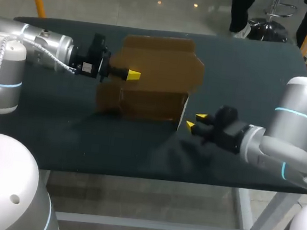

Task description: Assemble the packaging by folding the flat box into shape, placing the metal phone stand inside, and closing the box properly

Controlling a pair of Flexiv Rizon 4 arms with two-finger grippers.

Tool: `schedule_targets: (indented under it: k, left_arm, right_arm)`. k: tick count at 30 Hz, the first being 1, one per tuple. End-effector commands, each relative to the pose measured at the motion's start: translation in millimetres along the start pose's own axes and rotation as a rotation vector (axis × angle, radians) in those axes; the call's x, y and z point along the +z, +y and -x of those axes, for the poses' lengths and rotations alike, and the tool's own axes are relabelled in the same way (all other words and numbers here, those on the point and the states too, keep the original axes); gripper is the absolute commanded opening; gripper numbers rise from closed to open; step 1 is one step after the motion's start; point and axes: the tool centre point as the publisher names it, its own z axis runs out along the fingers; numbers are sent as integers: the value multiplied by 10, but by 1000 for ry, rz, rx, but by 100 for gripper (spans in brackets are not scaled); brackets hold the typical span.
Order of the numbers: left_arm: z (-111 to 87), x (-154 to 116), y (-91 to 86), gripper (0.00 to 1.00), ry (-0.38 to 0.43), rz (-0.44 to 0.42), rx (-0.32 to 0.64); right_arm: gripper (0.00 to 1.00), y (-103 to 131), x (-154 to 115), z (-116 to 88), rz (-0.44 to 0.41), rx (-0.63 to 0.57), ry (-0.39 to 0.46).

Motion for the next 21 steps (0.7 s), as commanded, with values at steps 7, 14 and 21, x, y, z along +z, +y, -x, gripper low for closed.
schedule_targets:
  k: [7, 14, 21]
  left_arm:
    - [7, 10, 26, 0, 4, 1, 0]
    - [7, 10, 26, 0, 4, 1, 0]
    - [7, 10, 26, 0, 4, 1, 0]
  right_arm:
    - [50, 22, 78, 196, -30, -74, 150]
    - [49, 84, 168, 286, -25, -108, 190]
    - [52, 114, 288, 287, -15, -125, 227]
